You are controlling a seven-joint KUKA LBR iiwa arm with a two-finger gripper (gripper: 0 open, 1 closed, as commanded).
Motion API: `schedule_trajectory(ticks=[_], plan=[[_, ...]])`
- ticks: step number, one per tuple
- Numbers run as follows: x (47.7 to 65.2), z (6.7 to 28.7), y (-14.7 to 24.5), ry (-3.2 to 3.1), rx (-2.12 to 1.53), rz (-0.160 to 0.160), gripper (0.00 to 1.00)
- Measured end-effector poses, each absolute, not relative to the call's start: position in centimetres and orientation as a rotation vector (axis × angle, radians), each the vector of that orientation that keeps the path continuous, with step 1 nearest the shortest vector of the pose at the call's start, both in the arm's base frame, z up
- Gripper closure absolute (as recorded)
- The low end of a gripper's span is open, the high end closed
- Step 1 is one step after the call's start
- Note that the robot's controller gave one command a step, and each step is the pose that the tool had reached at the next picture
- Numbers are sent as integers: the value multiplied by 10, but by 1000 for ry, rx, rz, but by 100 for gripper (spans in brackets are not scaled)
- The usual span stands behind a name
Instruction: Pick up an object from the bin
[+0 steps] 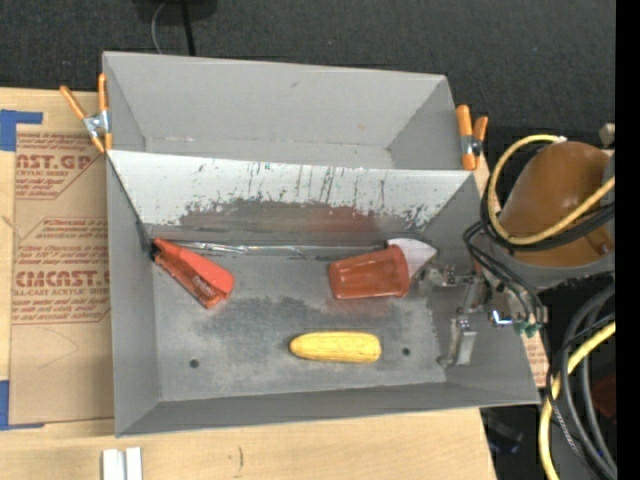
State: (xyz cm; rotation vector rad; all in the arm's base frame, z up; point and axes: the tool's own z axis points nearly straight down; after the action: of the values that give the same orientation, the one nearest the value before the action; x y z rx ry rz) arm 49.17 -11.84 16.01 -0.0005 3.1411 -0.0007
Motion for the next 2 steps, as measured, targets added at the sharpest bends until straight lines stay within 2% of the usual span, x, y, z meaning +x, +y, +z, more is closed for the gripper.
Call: schedule_trajectory(ticks=[1, 2], plan=[[492, 160, -118, 3141, 0, -1, 0], [499, 124, -92, 3132, -74, -6, 0]])
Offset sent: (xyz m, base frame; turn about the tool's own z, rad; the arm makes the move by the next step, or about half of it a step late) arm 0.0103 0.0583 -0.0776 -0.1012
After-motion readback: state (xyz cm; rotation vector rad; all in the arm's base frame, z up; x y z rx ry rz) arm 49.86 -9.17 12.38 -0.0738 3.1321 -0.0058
